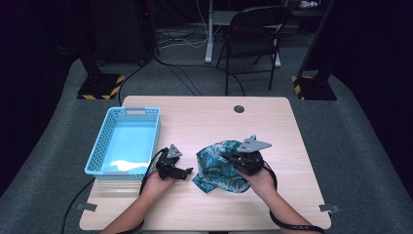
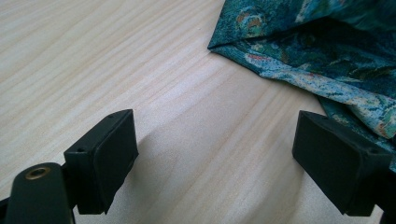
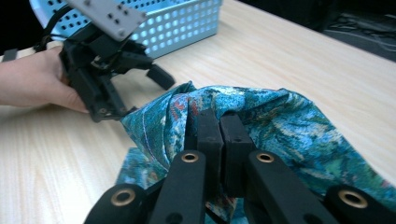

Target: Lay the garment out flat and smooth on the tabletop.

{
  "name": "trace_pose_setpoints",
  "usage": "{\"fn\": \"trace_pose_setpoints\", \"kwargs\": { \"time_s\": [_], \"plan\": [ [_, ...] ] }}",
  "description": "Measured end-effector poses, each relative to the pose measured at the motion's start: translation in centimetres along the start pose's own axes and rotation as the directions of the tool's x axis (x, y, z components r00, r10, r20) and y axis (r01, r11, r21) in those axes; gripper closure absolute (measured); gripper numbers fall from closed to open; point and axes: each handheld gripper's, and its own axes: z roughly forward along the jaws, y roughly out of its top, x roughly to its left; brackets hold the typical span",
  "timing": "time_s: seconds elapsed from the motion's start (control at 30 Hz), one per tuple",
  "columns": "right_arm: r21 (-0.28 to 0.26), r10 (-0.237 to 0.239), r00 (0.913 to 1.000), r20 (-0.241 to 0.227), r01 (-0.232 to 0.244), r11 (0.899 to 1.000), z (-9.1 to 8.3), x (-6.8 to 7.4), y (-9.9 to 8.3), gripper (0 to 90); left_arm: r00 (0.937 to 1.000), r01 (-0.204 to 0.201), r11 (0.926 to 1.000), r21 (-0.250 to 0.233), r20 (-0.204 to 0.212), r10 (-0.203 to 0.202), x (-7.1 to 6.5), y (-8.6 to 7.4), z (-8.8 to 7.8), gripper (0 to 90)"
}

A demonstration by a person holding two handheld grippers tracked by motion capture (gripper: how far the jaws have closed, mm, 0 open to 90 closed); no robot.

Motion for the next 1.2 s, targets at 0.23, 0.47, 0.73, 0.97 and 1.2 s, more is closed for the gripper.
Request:
{"fn": "trace_pose_setpoints", "kwargs": {
  "time_s": [0.23,0.47,0.73,0.97,1.2],
  "plan": [
    [-0.015,0.028,0.9982,0.053,-0.027,1.000,-2.1,-1.7,-0.7,88.5,1.0000,0.000,1.0000,0.003,-0.004,0.000,0.0,0.0,0.0,13.4],
    [-0.046,0.053,0.9940,0.095,-0.049,0.998,-3.9,-2.8,-1.2,88.4,1.0000,0.001,1.0000,0.003,-0.005,0.000,0.0,0.0,0.0,13.4],
    [-0.076,0.078,0.9847,0.156,-0.067,0.995,-6.6,-4.0,-1.9,88.4,1.0000,0.001,1.0000,0.003,-0.004,-0.001,0.0,0.0,0.0,13.4],
    [-0.069,0.123,0.9683,0.218,-0.110,0.992,-8.6,-5.8,-3.8,88.4,1.0000,0.001,1.0000,0.003,-0.005,-0.001,0.0,0.0,0.0,13.5],
    [-0.061,0.162,0.9509,0.264,-0.151,0.987,-10.3,-6.9,-5.7,88.3,1.0000,-0.001,1.0000,0.004,-0.005,0.001,0.0,0.0,0.0,13.4]
  ]
}}
